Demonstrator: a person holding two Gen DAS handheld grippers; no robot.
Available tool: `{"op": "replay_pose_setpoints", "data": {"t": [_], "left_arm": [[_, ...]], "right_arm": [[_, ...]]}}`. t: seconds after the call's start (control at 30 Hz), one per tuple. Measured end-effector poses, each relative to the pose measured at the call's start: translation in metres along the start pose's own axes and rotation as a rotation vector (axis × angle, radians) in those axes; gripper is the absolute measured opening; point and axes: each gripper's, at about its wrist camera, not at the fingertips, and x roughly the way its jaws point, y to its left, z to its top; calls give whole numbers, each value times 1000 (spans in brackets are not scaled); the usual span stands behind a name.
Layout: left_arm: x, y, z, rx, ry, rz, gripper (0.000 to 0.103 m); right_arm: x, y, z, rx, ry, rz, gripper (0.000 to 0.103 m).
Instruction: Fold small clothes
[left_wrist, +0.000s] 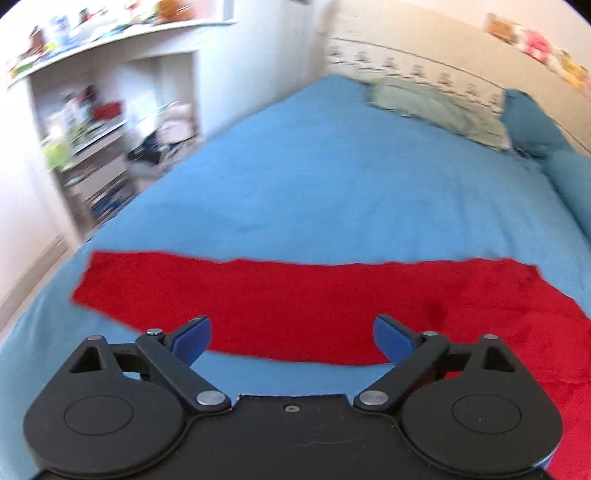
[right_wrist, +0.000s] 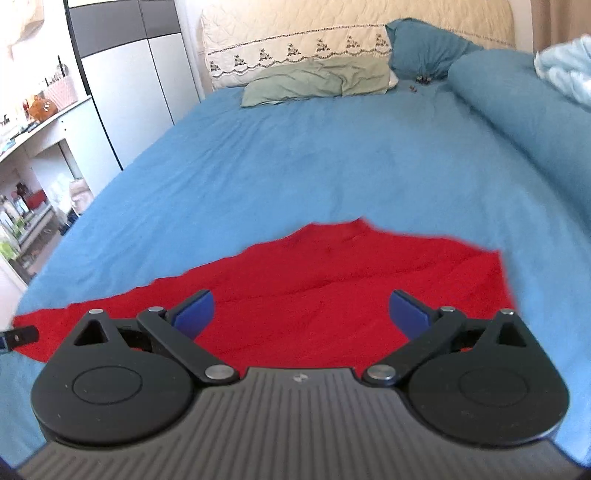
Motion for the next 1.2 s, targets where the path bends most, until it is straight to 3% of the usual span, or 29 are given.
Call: {"op": "replay_pose_setpoints", "data": {"t": [0.23, 0.33, 0.5, 0.57, 0.67, 0.73, 0.8, 0.9, 1.0, 1.2], "left_arm": [[36, 102, -8, -172, 23, 79, 92], [54, 135, -12, -251, 37, 100, 82], [82, 169, -16, -322, 51, 109, 58], [90, 177, -16, -354, 37, 107, 54], [96, 176, -9, -356, 12, 123, 50], [101, 175, -4, -345, 3, 154, 36], [105, 174, 0, -336, 5, 175, 8], [105, 171, 8, -329, -5, 195, 6], [90, 148, 21, -255, -52, 236, 6], [35, 56, 60, -40, -196, 197, 6]], "right_arm": [[29, 75, -47, 0, 30, -14, 103], [44, 96, -59, 2, 49, -23, 103], [59, 119, -76, -6, 84, -31, 103], [63, 126, -80, -24, 92, -29, 103], [68, 128, -84, -36, 100, -28, 103], [71, 126, -85, -26, 103, -25, 103], [75, 122, -83, -12, 102, -21, 103], [75, 115, -78, 6, 93, -19, 103], [71, 105, -72, 17, 75, -22, 103], [57, 61, -46, 71, 33, -34, 103]]}}
